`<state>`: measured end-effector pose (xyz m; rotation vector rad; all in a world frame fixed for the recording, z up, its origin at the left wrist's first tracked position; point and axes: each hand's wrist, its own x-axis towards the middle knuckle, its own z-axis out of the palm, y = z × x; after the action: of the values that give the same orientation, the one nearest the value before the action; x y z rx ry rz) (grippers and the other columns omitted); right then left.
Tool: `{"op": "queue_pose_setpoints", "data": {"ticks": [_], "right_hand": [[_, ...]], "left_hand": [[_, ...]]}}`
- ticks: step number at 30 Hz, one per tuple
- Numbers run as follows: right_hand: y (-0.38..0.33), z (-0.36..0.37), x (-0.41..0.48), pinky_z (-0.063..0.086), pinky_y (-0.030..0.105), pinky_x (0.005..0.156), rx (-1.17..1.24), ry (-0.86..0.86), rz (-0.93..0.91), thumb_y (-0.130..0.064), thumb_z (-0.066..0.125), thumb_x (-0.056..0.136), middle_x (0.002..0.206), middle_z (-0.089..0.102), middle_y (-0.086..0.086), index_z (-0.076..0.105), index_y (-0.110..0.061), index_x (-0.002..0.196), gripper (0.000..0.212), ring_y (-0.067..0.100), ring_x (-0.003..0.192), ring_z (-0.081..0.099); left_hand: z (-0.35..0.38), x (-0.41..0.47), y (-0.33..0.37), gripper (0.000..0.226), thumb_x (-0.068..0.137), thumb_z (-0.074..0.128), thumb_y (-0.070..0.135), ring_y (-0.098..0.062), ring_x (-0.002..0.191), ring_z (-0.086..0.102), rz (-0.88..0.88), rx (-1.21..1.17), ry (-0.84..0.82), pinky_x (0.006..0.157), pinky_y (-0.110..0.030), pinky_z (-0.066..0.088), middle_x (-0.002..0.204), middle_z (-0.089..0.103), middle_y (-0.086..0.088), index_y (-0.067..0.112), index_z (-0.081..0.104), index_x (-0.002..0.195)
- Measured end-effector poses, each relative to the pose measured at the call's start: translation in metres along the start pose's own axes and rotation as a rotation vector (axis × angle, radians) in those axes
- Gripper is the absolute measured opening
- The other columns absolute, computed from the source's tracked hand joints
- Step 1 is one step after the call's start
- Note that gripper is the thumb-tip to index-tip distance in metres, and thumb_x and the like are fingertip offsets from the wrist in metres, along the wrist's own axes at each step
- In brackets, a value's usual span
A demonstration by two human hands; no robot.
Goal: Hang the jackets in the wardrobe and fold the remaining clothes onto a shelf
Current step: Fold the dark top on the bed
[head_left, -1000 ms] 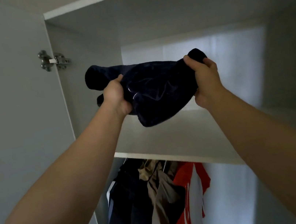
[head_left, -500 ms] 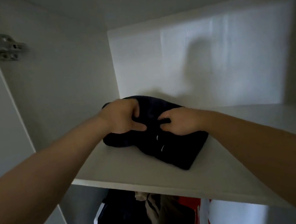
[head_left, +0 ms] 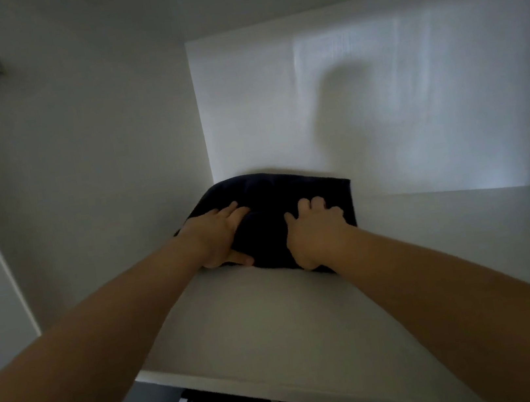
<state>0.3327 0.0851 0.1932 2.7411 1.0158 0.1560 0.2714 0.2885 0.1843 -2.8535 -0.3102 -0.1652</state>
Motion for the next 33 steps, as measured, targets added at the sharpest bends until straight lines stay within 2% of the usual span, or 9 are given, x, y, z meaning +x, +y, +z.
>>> {"op": "queue_pose_setpoints", "data": {"ticks": [6, 16, 22, 24, 26, 28, 30, 31, 33], "right_hand": [[-0.007, 0.013, 0.054, 0.035, 0.05, 0.116, 0.263, -0.048, -0.099, -0.038, 0.046, 0.101, 0.162, 0.009, 0.028, -0.017, -0.017, 0.159, 0.089, 0.051, 0.141, 0.03], [-0.006, 0.024, 0.102, 0.027, 0.052, 0.119, 0.285, -0.057, -0.081, -0.047, 0.038, 0.102, 0.164, 0.002, 0.028, -0.017, -0.018, 0.159, 0.084, 0.052, 0.145, 0.021], [-0.015, 0.032, 0.115, 0.02, 0.056, 0.121, 0.306, -0.02, -0.02, -0.052, 0.038, 0.1, 0.166, -0.004, 0.025, -0.017, -0.021, 0.159, 0.086, 0.051, 0.149, 0.012], [-0.011, 0.026, 0.118, 0.027, 0.053, 0.119, 0.28, -0.056, -0.007, -0.061, 0.035, 0.096, 0.166, 0.004, 0.023, -0.014, -0.022, 0.16, 0.089, 0.048, 0.148, 0.02], [-0.003, 0.007, 0.122, 0.039, 0.047, 0.107, 0.251, -0.036, -0.032, -0.067, 0.025, 0.091, 0.16, 0.031, 0.018, 0.017, -0.019, 0.16, 0.085, 0.039, 0.138, 0.042], [0.004, -0.015, 0.133, 0.044, 0.035, 0.077, 0.318, 0.191, -0.001, -0.063, 0.018, 0.091, 0.131, 0.062, 0.011, 0.063, -0.016, 0.12, 0.071, 0.028, 0.099, 0.061], [0.009, -0.031, 0.15, 0.035, 0.032, 0.064, 0.372, 0.468, 0.112, -0.054, 0.019, 0.096, 0.112, 0.068, 0.01, 0.063, -0.019, 0.092, 0.056, 0.022, 0.076, 0.054], [0.01, -0.032, 0.163, 0.038, 0.035, 0.071, 0.371, 0.509, 0.138, -0.052, 0.02, 0.098, 0.119, 0.065, 0.012, 0.063, -0.017, 0.104, 0.056, 0.026, 0.087, 0.055], [0.009, -0.026, 0.187, 0.037, 0.051, 0.102, 0.423, 0.385, 0.147, -0.059, 0.02, 0.1, 0.151, 0.041, 0.015, 0.043, -0.015, 0.145, 0.067, 0.037, 0.133, 0.041]], "left_hand": [[0.021, 0.033, -0.034, 0.115, 0.079, 0.065, 0.074, -0.032, 0.155, 0.01, -0.086, -0.071, -0.034, 0.118, -0.059, 0.028, 0.17, -0.004, 0.0, 0.03, -0.003, 0.161], [0.031, 0.074, -0.063, 0.121, 0.074, 0.07, 0.075, -0.033, 0.156, 0.003, 0.019, -0.264, -0.132, 0.126, -0.048, 0.011, 0.17, -0.005, -0.006, 0.033, -0.003, 0.161], [0.045, 0.091, -0.062, 0.113, 0.081, 0.063, 0.074, -0.032, 0.156, -0.001, -0.009, -0.216, -0.087, 0.123, -0.059, 0.016, 0.169, -0.011, -0.002, 0.033, -0.006, 0.161], [0.032, 0.092, -0.068, 0.11, 0.083, 0.058, 0.075, -0.028, 0.156, -0.001, 0.025, -0.235, -0.174, 0.126, -0.05, 0.007, 0.17, -0.008, -0.004, 0.03, -0.003, 0.162], [0.004, 0.101, -0.079, 0.098, 0.083, 0.045, 0.082, -0.022, 0.153, 0.019, 0.03, -0.288, -0.286, 0.124, -0.036, 0.014, 0.169, 0.015, -0.003, 0.028, 0.02, 0.161], [-0.024, 0.116, -0.087, 0.079, 0.085, 0.037, 0.083, -0.021, 0.126, 0.054, -0.043, -0.34, -0.135, 0.106, -0.031, 0.039, 0.144, 0.057, -0.002, 0.026, 0.065, 0.132], [-0.035, 0.138, -0.091, 0.055, 0.097, 0.041, 0.068, -0.024, 0.106, 0.061, -0.109, -0.336, 0.241, 0.092, -0.032, 0.045, 0.125, 0.068, -0.007, 0.024, 0.073, 0.104], [-0.032, 0.15, -0.091, 0.048, 0.101, 0.042, 0.06, -0.027, 0.116, 0.058, -0.103, -0.332, 0.355, 0.099, -0.034, 0.044, 0.132, 0.064, -0.008, 0.023, 0.07, 0.115], [-0.013, 0.168, -0.089, 0.055, 0.103, 0.041, 0.054, -0.029, 0.143, 0.038, -0.056, -0.331, 0.316, 0.116, -0.037, 0.031, 0.155, 0.045, -0.008, 0.024, 0.048, 0.148]]}}
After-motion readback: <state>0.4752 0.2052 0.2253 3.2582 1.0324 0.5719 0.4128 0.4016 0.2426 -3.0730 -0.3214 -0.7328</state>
